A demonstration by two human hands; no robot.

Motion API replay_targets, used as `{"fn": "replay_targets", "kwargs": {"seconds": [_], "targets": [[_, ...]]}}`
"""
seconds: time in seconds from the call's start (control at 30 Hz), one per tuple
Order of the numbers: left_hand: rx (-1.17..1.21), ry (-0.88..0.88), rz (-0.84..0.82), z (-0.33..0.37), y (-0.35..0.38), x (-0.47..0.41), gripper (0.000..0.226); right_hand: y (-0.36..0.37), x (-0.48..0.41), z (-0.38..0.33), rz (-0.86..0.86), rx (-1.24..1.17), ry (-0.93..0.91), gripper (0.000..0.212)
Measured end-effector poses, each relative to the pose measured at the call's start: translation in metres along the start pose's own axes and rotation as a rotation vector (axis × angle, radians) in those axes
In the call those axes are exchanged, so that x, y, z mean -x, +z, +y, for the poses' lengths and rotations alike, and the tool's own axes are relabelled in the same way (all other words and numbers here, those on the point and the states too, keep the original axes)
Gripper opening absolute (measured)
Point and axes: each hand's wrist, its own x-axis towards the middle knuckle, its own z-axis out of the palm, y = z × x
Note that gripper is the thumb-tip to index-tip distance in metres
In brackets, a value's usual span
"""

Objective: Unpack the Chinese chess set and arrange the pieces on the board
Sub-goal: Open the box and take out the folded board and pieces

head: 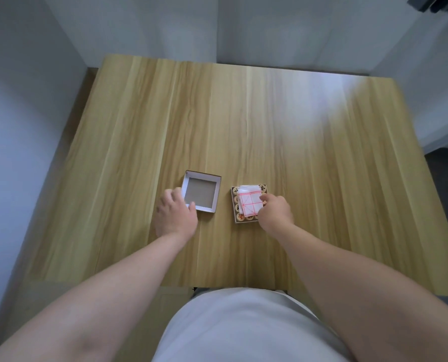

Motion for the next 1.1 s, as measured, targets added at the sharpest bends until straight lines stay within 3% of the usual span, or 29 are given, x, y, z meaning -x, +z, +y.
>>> {"fn": "replay_targets", "kwargs": {"seconds": [0.1,0.17,0.57,0.67,0.77,0.87,1.03,1.1], "targets": [[-0.200,0.487,-0.063,0.000,0.009,0.002,0.040,0.002,0.002,0.001,-0.026,0.110,-0.039,0.057],[-0.295,0.592,-0.159,0.000,0.012,-0.001,0.043,0.003,0.003,0.001,-0.036,0.146,-0.040,0.057],[-0.386,0.204,-0.338,-0.040,-0.031,-0.149,0.073,0.010,0.001,-0.009,-0.033,0.256,0.000,0.048],[-0.405,0.158,-0.216,-0.041,-0.038,-0.168,0.070,0.011,-0.001,-0.010,-0.023,0.275,-0.006,0.046],[-0.359,0.206,-0.046,-0.034,-0.034,-0.157,0.046,0.011,-0.001,-0.011,-0.025,0.287,-0.015,0.044],[-0.313,0.169,-0.069,-0.035,-0.025,-0.150,0.043,0.010,-0.002,-0.016,-0.028,0.277,-0.014,0.046],[-0.286,-0.102,-0.189,-0.041,-0.022,-0.157,0.070,0.009,-0.004,-0.016,-0.019,0.243,0.025,0.049],[-0.276,-0.061,-0.148,-0.028,-0.020,-0.148,0.068,0.010,-0.005,-0.016,-0.011,0.212,0.056,0.048]]}}
